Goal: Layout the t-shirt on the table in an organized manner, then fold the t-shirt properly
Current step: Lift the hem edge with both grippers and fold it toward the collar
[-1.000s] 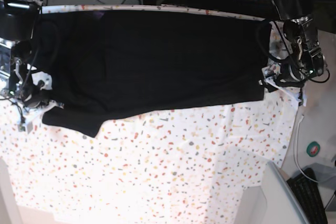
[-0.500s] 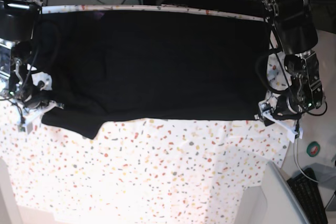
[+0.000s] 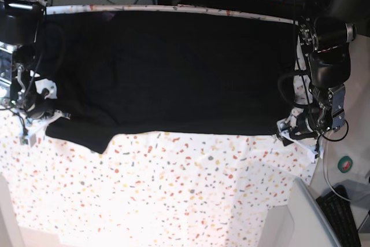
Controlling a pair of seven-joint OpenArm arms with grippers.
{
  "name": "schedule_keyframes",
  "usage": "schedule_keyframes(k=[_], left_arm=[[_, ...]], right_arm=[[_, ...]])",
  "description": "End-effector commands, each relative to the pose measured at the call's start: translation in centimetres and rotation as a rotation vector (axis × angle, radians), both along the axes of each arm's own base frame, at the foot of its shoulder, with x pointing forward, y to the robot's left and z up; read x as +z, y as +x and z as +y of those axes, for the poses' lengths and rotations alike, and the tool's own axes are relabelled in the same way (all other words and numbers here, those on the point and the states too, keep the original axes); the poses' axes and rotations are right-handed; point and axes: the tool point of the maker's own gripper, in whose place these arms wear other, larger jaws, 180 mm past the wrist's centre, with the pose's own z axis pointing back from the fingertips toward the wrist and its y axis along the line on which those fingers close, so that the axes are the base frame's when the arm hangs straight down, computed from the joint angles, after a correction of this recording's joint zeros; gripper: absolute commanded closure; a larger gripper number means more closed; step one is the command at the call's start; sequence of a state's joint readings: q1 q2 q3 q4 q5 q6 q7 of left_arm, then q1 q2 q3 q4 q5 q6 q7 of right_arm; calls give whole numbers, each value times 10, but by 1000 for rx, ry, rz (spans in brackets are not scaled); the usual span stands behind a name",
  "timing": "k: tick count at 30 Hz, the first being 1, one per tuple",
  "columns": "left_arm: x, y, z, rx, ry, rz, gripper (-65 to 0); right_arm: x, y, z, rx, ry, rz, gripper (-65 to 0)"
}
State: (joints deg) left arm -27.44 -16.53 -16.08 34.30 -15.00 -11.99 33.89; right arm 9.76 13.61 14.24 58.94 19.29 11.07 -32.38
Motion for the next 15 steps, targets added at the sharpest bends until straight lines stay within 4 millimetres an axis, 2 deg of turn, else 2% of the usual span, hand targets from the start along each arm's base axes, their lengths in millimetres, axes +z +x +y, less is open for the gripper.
schedule_keyframes(k=[1, 6, 9, 10, 12, 13, 15], left_arm=[[17, 16, 7, 6, 8, -45, -405], [10, 8, 6, 4, 8, -28, -403], [6, 8, -4, -39, 21, -13, -398], [3, 7, -10, -72, 34, -1, -377], [1, 10, -20, -119, 58, -4, -270], [0, 12, -27, -134, 63, -15, -181], [-4, 11, -28, -125, 60, -30, 0]], right_arm=[[17, 16, -9, -2, -18, -59, 0], [18, 16, -9, -2, -18, -61, 0], [18, 16, -9, -2, -18, -61, 0], [18, 16, -9, -2, -18, -61, 0], [18, 16, -9, -2, -18, -62, 0], [18, 16, -9, -2, -18, -62, 0], [18, 16, -9, -2, -18, -62, 0]])
